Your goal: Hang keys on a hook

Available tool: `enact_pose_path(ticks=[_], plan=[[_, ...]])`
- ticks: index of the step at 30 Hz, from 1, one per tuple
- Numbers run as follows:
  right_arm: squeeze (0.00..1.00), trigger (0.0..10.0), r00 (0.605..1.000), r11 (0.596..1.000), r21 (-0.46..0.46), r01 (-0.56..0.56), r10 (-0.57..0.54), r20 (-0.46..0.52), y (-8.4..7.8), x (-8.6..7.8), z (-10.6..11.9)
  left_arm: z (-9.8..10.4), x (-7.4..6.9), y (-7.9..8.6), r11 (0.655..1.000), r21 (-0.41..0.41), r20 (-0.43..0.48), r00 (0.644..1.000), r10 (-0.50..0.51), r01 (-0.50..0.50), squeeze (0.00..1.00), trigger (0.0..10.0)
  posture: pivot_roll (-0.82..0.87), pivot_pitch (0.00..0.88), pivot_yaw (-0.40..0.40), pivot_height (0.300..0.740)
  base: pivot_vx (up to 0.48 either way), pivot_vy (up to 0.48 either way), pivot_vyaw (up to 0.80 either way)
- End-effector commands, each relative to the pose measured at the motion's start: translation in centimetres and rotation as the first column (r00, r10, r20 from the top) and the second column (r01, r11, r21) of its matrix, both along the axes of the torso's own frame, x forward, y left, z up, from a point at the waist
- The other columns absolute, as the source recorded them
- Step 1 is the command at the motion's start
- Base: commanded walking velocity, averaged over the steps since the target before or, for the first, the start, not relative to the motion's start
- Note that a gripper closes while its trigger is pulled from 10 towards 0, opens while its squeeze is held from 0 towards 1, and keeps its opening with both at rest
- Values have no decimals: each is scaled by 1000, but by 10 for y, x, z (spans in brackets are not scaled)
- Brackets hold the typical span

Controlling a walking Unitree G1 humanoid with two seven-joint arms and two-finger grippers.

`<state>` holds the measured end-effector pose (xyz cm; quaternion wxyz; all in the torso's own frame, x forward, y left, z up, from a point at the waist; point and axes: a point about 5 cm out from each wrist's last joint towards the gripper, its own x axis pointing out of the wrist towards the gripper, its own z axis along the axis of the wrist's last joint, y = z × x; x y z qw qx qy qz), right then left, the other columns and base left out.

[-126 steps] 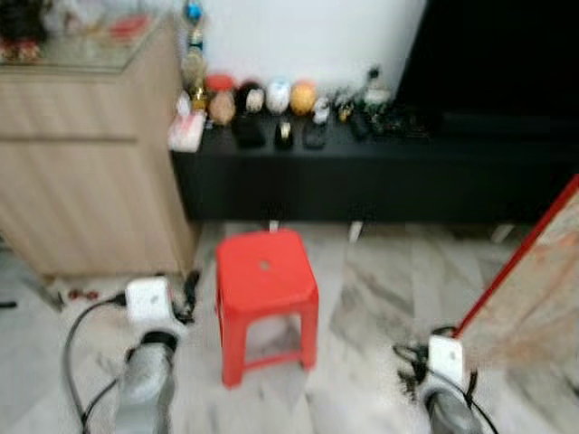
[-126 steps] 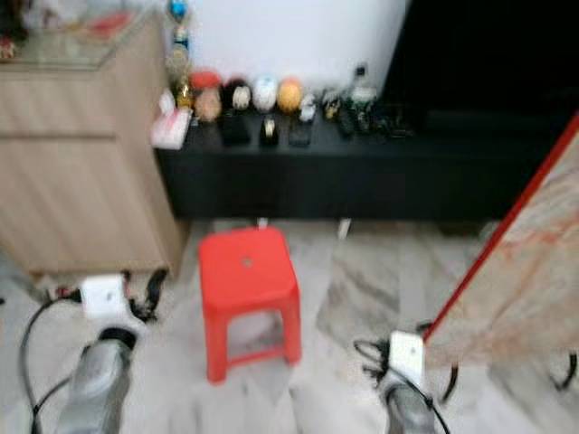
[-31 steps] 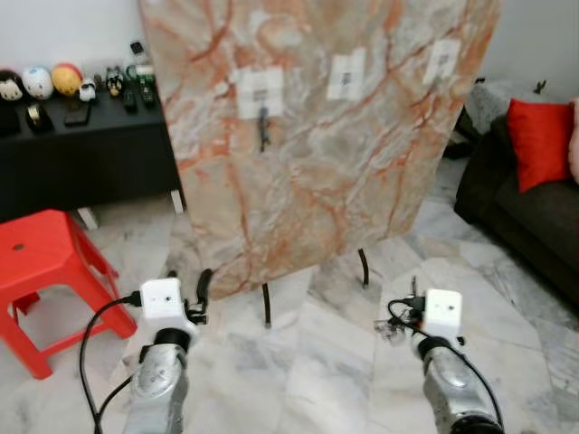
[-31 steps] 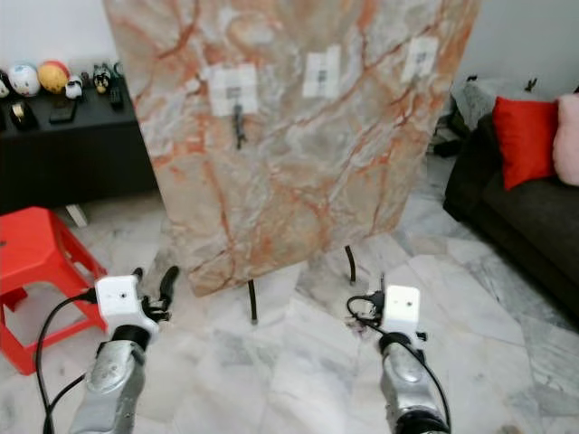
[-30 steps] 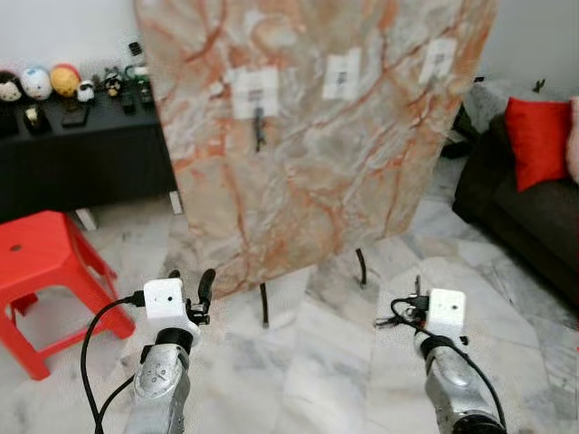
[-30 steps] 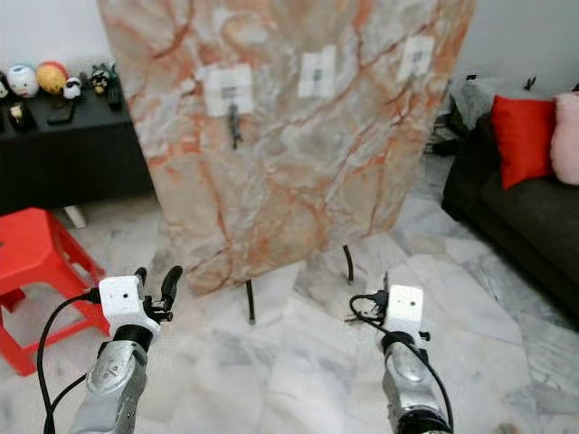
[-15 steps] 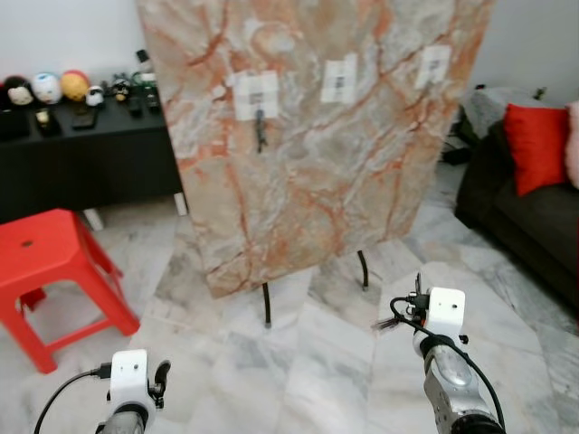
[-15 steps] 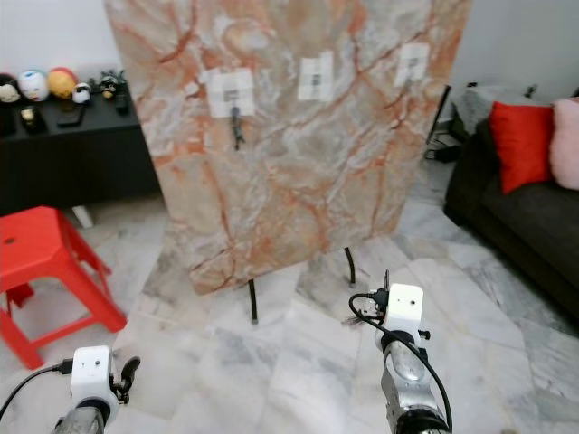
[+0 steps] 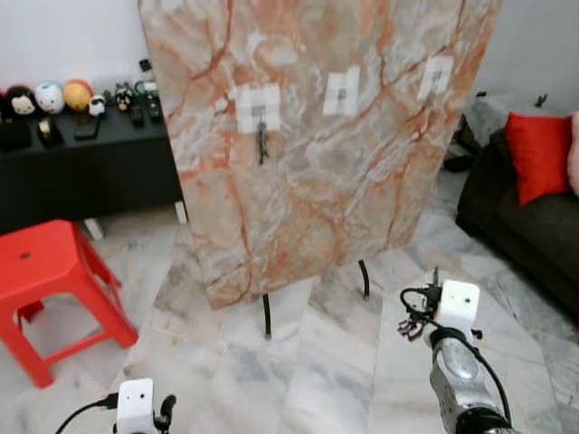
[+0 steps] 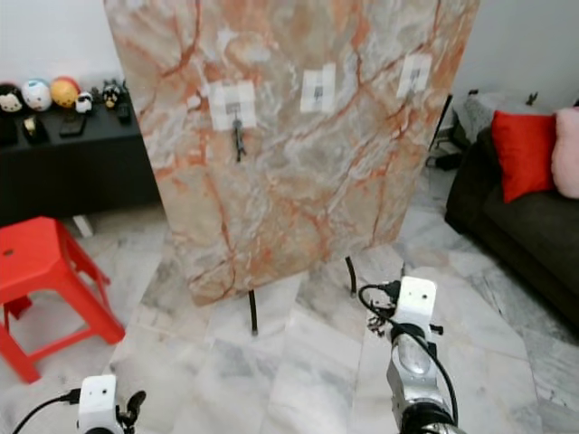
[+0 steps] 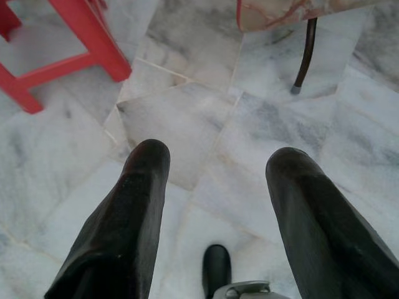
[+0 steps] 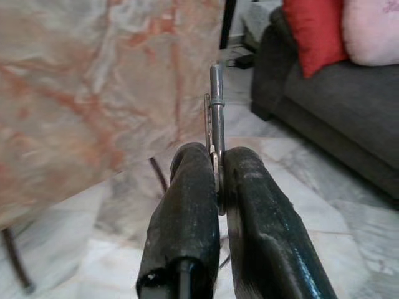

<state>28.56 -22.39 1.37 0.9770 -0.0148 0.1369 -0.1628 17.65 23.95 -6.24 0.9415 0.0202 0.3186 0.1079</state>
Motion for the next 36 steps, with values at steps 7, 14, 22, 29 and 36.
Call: enact_pose_path(ticks=[7, 14, 22, 29, 36], plan=[[0, 10000, 999, 1000, -9, 16, -15, 35, -1, 6, 7, -2, -1, -2, 1000, -4, -14, 1000, -8, 8, 0, 10000, 5, 0, -76, 740, 402, 0, 0], [0, 10000, 999, 1000, -10, 9, -8, 38, 1, 7, 8, -4, -4, -2, 1000, -7, -22, 1000, -2, 2, 0, 10000, 7, 0, -77, 740, 407, 0, 0], [0, 10000, 999, 1000, -16, -10, 11, 44, 3, 9, 9, -4, -2, -5, 1000, -13, -14, 1000, -6, 6, 0, 10000, 7, 0, -78, 740, 406, 0, 0], [0, 10000, 996, 997, -53, -61, 65, 68, 8, 11, 13, -6, -3, -8, 1000, -19, -21, 1000, -8, 8, 0, 10000, 5, 0, -79, 740, 56, 0, 343], [0, 10000, 992, 994, -61, -90, 95, 85, 13, 13, 16, -9, -7, -8, 1000, -26, -41, 999, -5, 4, 0, 10000, 6, 0, -81, 740, 0, 0, 800]])
